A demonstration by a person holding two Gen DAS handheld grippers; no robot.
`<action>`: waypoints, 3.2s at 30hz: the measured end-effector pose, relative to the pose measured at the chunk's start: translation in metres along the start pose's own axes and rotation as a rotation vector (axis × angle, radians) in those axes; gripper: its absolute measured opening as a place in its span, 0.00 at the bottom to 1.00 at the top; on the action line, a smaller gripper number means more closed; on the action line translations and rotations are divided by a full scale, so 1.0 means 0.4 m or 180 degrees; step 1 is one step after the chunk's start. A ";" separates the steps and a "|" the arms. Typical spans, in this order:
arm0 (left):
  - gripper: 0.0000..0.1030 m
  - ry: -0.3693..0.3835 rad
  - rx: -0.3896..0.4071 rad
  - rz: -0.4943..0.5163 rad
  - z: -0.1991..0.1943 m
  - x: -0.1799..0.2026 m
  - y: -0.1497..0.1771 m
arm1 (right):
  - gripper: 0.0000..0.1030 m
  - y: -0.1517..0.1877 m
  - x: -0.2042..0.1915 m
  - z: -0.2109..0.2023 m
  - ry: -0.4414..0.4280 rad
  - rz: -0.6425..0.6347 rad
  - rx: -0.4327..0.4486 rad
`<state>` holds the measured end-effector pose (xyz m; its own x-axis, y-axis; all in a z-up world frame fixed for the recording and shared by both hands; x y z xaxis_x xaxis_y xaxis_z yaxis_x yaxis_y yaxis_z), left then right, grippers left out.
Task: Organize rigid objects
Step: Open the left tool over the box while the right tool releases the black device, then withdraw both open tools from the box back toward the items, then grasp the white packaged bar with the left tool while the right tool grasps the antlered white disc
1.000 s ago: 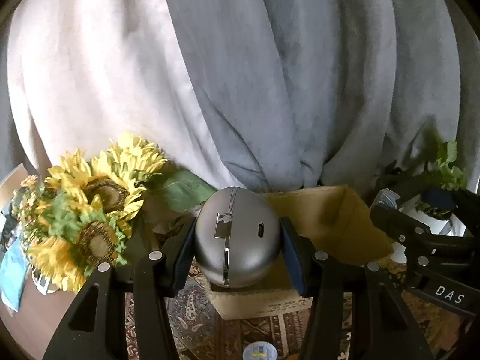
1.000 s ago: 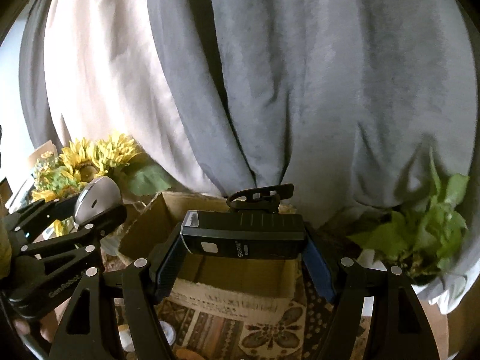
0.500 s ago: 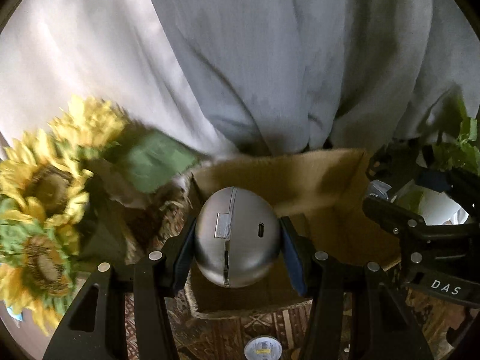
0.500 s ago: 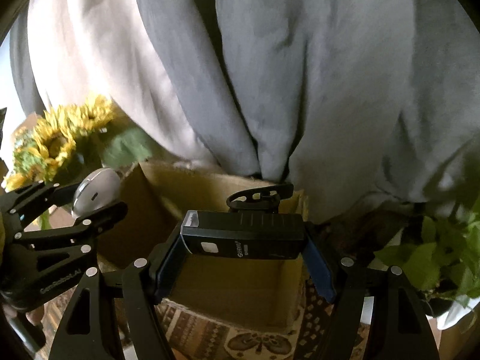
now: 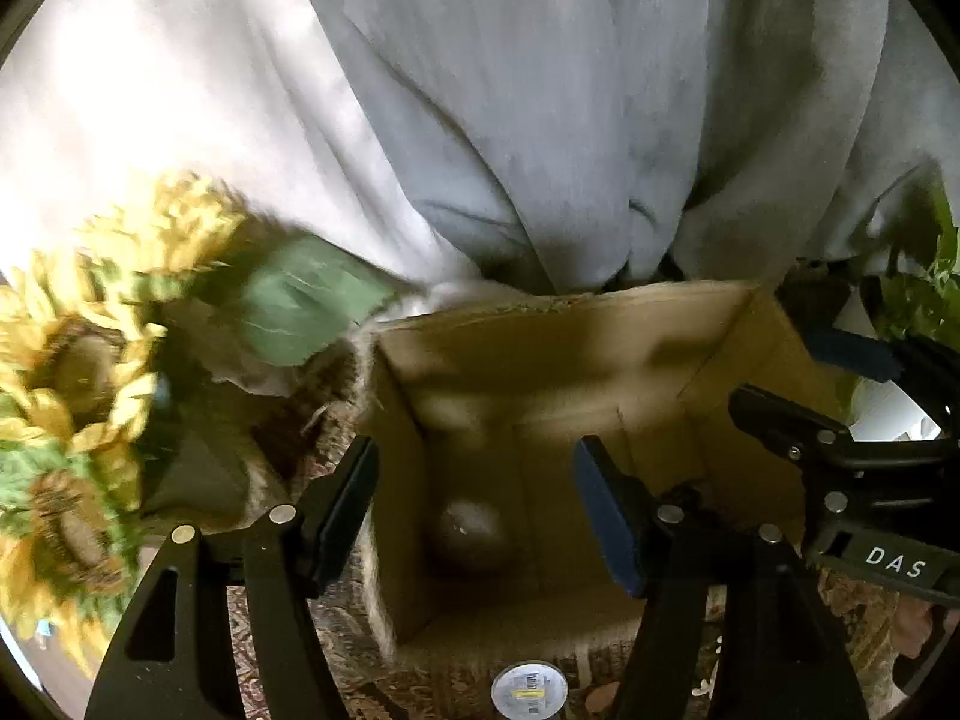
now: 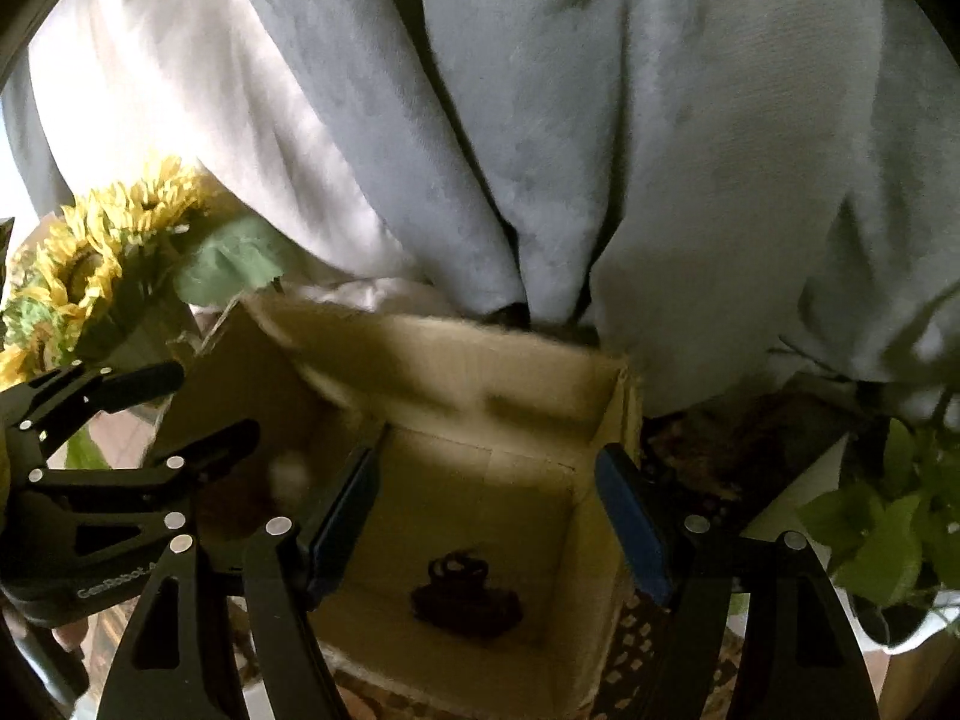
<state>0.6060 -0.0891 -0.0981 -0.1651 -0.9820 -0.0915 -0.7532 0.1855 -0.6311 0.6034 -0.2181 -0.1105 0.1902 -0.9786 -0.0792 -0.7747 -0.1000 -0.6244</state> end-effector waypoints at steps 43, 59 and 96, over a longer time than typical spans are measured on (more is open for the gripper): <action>0.79 -0.0461 0.1201 0.0197 -0.408 0.028 0.353 | 0.92 0.287 -0.074 -0.394 0.0360 0.0105 0.1143; 0.78 -0.0314 0.0943 0.0373 -0.376 0.052 0.493 | 0.92 0.421 -0.108 -0.387 0.0409 0.0039 0.1079; 0.66 0.0006 -0.0097 0.0530 -0.080 0.094 0.618 | 0.92 0.563 -0.034 -0.111 0.0503 0.0151 0.0198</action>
<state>0.3932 -0.0792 -0.2330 -0.2906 -0.9375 -0.1914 -0.7342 0.3467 -0.5837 0.3996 -0.2353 -0.2155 0.0533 -0.9985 0.0101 -0.7407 -0.0463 -0.6702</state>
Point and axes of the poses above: each gripper's, at about its wrist camera, not at the fingertips, and z roughly the way its jaws point, x to its right, y to its underside, the point moved 6 cm from there along z, roughly the way its jaws point, and after that the axes turned 1 degree about -y, right-handed, at the moved point
